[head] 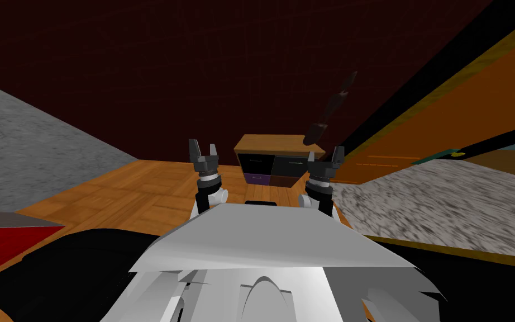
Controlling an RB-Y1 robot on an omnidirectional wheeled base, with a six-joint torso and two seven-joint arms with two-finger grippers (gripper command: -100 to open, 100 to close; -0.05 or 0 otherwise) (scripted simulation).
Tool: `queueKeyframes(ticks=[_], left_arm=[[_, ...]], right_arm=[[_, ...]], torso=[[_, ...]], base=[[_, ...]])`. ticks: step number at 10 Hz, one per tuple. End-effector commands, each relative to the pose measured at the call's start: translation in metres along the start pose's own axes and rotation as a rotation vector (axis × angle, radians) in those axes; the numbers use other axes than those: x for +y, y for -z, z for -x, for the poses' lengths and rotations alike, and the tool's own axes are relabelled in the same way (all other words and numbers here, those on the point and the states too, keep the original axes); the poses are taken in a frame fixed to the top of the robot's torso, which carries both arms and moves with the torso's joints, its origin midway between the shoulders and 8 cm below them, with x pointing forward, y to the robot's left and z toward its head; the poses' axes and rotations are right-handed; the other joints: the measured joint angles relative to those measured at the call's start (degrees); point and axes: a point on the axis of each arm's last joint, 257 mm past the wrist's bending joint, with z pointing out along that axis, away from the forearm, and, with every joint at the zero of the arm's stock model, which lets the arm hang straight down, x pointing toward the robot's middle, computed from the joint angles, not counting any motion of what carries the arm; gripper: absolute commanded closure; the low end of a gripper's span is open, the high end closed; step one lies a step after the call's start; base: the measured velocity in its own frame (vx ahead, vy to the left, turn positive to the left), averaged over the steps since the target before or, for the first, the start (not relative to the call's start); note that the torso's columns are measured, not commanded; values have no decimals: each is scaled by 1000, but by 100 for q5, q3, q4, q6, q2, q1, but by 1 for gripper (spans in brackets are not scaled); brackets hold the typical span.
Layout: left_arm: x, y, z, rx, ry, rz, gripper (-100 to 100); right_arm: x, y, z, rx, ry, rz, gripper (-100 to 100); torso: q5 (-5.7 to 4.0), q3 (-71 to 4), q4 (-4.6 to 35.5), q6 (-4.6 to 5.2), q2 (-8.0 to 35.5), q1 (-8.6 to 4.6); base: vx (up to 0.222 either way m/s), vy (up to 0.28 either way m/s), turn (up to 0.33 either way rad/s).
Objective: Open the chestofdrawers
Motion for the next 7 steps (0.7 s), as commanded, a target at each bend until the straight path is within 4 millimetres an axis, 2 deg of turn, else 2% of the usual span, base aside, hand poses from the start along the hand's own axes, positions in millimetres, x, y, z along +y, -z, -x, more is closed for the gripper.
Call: queueKeyframes(ticks=[1,7], left_arm=[[0,0,0,0,0,0,0],[0,0,0,0,0,0,0]], right_arm=[[0,0,0,0,0,0,0],[0,0,0,0,0,0,0]], torso=[[0,-467,235,0,232,0],[0,-5381,2691,0,2693,0]], base=[[0,0,0],[0,0,0]])
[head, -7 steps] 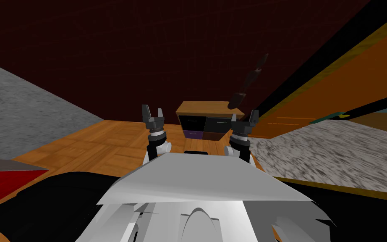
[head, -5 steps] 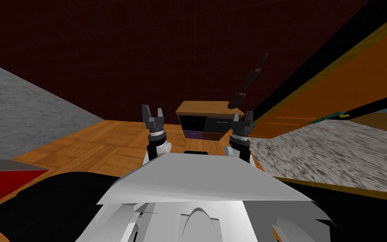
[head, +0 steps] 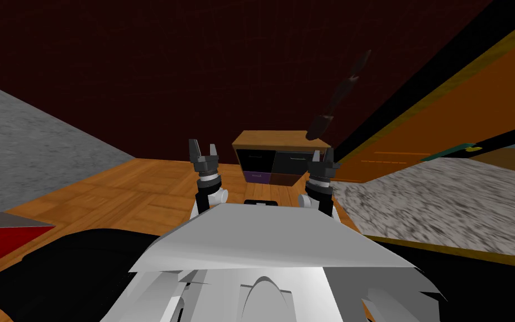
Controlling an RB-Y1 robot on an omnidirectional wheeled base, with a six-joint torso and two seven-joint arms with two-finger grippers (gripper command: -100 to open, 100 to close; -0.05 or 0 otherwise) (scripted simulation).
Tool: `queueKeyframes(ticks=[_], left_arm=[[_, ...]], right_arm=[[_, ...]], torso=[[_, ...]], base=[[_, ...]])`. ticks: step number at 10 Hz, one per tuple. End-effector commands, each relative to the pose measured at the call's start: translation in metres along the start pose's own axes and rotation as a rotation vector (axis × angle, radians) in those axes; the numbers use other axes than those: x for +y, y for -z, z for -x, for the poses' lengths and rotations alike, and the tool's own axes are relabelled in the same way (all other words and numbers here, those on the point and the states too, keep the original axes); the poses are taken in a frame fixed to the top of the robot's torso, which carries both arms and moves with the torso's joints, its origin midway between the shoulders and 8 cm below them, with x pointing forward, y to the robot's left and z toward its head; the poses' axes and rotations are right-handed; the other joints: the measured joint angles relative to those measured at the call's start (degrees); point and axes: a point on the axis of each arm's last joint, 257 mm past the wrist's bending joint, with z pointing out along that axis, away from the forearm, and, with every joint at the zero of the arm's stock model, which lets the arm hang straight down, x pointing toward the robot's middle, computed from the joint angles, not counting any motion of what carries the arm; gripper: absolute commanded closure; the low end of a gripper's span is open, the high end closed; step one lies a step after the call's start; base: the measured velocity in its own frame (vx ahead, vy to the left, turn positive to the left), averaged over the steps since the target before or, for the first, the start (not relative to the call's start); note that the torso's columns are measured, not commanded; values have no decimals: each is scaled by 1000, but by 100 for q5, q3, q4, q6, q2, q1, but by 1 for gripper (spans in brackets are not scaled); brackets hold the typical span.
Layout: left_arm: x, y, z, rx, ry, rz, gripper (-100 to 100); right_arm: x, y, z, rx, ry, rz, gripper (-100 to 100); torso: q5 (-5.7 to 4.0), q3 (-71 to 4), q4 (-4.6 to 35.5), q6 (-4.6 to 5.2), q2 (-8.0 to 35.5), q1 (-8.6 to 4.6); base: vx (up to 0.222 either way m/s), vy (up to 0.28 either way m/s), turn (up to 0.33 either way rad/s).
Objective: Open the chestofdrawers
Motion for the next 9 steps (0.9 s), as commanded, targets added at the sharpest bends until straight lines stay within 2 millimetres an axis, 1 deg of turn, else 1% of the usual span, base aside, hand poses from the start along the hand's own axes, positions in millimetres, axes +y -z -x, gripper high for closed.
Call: queueKeyframes(ticks=[1,2,3,4,5,8,9], left_arm=[[0,0,0,0,0,0,0],[0,0,0,0,0,0,0],[0,0,0,0,0,0,0],[0,0,0,0,0,0,0],[0,0,0,0,0,1,0],[0,0,0,0,0,1,0],[0,0,0,0,0,1,0]], right_arm=[[0,0,0,0,0,0,0],[0,0,0,0,0,0,0],[-3,0,-6,43,37,-7,-100],[-5,0,-11,76,72,-12,-100],[-9,0,-17,111,116,-18,-100],[-23,3,-34,219,278,-29,-100],[-23,3,-34,219,291,-28,-100]], torso=[[0,-846,423,0,423,0],[0,-1691,846,0,846,0],[0,-2538,1269,0,1269,0],[2,-2932,1458,1,1462,5],[4,-3045,1514,0,1515,13],[2,-3078,1535,-1,1530,7],[1,-3076,1537,0,1536,4]], base=[[0,0,0],[0,0,0],[6,21,-48],[6,51,-69],[6,73,-89],[14,100,-122],[-2,83,-46]])
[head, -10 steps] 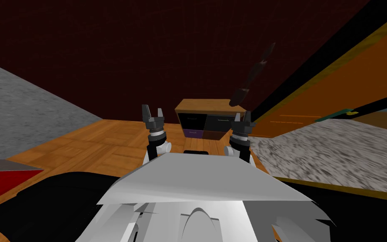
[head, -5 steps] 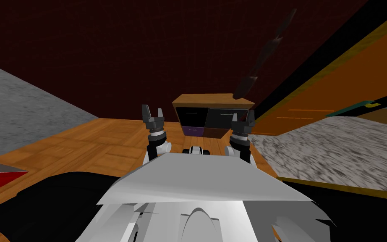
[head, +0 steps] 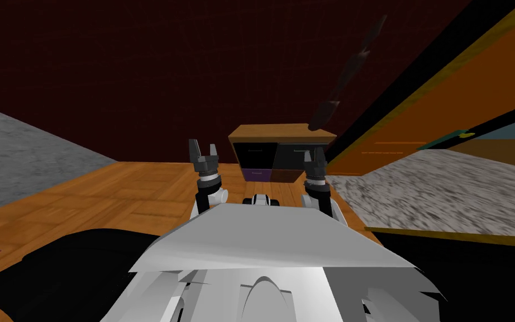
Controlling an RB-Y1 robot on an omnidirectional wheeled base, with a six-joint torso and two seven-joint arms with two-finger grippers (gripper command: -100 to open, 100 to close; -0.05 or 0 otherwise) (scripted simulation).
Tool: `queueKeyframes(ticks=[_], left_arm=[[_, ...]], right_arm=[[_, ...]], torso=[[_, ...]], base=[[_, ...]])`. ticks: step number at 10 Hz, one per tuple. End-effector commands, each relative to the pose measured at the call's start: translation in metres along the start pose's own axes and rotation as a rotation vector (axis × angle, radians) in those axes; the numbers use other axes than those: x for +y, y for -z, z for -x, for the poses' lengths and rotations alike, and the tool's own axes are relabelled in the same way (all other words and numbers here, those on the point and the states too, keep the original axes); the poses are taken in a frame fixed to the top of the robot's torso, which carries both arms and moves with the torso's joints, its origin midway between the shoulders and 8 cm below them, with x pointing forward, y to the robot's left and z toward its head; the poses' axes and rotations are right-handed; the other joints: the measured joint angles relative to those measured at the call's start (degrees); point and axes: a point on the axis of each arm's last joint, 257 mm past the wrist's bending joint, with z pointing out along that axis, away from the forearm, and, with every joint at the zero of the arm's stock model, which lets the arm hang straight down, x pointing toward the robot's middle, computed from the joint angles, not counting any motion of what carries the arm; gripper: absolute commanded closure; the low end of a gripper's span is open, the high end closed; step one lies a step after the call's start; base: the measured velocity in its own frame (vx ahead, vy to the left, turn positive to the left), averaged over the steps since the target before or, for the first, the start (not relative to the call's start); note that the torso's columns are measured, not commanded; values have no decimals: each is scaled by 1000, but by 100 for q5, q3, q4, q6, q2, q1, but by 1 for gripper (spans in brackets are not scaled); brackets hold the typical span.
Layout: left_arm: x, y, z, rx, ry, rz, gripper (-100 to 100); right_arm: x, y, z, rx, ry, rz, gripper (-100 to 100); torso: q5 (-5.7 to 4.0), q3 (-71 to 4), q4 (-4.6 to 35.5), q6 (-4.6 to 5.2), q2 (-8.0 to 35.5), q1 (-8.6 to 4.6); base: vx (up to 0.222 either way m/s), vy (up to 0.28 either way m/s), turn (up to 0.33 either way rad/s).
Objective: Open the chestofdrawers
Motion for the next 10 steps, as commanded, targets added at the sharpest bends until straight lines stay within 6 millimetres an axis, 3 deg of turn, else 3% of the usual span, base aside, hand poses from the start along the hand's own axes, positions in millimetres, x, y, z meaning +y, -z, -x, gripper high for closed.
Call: queueKeyframes(ticks=[1,10], left_arm=[[0,0,0,0,0,0,0],[0,0,0,0,0,0,0]], right_arm=[[-7,1,-12,58,120,-6,-100],[-37,6,-49,234,530,1,-100]], torso=[[-2,3,2,-1,5,-10],[0,-1,0,-1,-3,-4]], base=[[7,91,-102],[11,93,-110]])
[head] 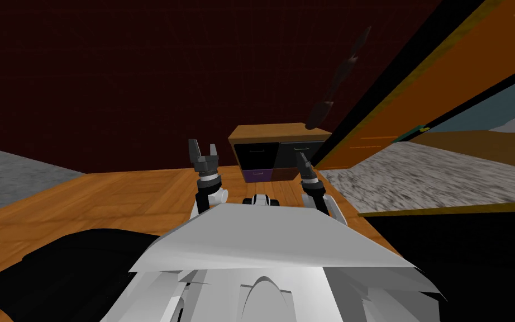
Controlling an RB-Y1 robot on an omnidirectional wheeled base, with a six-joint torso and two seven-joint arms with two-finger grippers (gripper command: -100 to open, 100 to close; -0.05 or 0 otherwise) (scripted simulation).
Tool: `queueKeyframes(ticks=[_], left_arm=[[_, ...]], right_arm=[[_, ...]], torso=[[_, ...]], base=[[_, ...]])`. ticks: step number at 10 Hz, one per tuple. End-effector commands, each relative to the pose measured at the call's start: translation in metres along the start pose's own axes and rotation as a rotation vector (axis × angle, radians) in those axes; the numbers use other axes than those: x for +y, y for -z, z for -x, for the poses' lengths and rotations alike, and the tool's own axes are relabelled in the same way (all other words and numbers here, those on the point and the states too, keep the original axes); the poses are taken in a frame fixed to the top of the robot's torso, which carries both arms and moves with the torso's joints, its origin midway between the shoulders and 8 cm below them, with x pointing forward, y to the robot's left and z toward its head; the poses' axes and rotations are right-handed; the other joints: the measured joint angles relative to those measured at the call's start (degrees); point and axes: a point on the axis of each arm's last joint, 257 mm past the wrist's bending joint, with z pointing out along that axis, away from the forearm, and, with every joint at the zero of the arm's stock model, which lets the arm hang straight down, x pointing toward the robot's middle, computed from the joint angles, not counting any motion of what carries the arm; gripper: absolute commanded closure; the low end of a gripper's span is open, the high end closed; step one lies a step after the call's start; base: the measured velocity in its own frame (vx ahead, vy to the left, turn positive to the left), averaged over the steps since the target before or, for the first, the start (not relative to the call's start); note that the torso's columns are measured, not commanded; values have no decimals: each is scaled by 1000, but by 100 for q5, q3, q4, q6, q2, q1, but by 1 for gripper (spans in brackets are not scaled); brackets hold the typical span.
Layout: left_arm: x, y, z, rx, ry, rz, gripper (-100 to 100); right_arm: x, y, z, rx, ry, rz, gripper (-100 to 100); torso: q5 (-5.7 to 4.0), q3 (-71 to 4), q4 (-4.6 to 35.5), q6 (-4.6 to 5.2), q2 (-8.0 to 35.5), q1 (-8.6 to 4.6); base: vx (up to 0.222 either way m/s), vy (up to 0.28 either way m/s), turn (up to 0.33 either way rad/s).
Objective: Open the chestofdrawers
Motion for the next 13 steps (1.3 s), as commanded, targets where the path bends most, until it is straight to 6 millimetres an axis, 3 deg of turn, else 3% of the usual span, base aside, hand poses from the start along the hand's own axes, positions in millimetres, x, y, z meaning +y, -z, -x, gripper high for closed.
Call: queueKeyframes(ticks=[1,6,13], left_arm=[[0,0,0,0,0,0,0],[0,0,0,0,0,0,0],[0,0,0,0,0,0,0]], right_arm=[[-4,0,-12,39,117,5,-100],[-15,0,-42,136,370,28,-100],[-24,2,-62,196,611,59,-100]], torso=[[0,-3,-1,2,-4,4],[0,4,2,-1,6,1],[0,-1,0,0,0,0]], base=[[22,93,-80],[8,101,-122],[16,74,-81]])
